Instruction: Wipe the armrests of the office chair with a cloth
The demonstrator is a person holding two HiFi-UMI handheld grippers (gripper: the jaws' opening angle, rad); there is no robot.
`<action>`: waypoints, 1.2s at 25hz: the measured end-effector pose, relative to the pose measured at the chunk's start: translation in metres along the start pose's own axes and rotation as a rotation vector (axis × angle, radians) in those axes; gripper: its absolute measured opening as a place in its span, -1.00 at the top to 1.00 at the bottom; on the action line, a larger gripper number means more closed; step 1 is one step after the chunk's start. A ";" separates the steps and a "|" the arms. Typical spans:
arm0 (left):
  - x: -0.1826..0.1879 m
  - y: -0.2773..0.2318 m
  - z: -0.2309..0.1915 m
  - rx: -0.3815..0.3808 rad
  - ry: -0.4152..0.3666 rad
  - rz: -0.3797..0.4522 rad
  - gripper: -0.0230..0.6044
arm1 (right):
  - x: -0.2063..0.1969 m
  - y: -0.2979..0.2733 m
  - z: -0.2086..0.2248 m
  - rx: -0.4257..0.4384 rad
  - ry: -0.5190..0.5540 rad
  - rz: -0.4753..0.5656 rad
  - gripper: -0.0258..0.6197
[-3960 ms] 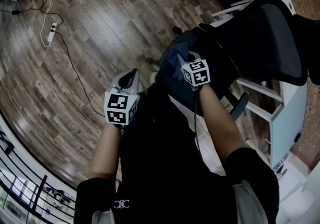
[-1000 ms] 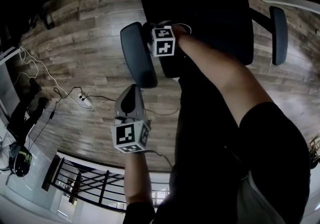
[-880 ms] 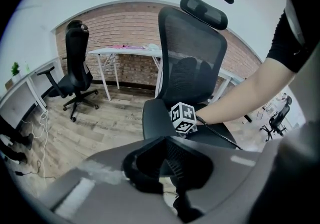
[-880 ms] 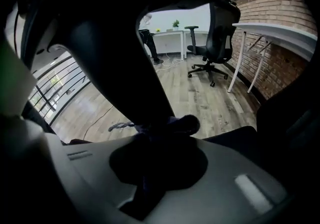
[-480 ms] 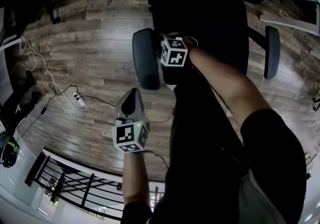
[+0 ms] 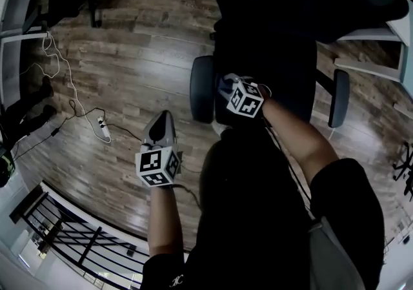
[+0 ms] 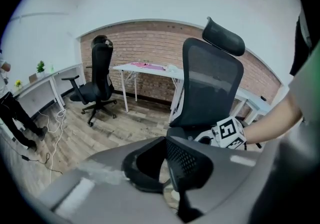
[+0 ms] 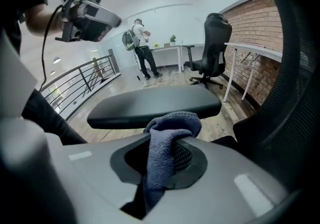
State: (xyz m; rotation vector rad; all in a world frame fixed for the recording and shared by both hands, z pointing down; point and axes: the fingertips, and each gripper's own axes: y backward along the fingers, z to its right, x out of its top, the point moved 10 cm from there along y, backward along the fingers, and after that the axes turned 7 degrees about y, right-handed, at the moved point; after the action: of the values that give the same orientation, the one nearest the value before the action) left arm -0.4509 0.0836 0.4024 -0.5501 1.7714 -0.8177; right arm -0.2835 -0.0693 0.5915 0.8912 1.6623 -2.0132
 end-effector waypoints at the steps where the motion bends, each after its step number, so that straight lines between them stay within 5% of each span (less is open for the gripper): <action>1: 0.003 0.002 -0.002 0.004 -0.001 0.008 0.91 | 0.000 0.007 -0.004 -0.005 -0.006 0.006 0.78; 10: 0.008 0.014 -0.047 -0.055 0.033 0.054 0.91 | 0.052 0.049 -0.040 -0.136 -0.088 0.097 0.78; 17: 0.009 0.047 -0.134 -0.115 -0.052 0.043 0.91 | 0.102 0.040 -0.076 -0.415 -0.370 0.097 0.78; 22: 0.026 0.084 -0.201 -0.097 -0.026 0.086 0.91 | 0.127 0.030 -0.100 -0.507 -0.651 0.153 0.78; 30: 0.017 0.102 -0.238 -0.137 0.006 0.089 0.91 | 0.169 0.005 -0.146 -0.568 -0.716 0.143 0.78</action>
State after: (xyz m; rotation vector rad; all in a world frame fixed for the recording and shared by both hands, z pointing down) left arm -0.6786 0.2018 0.3644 -0.5548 1.8531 -0.6411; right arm -0.3694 0.0878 0.4589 0.0600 1.5357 -1.3856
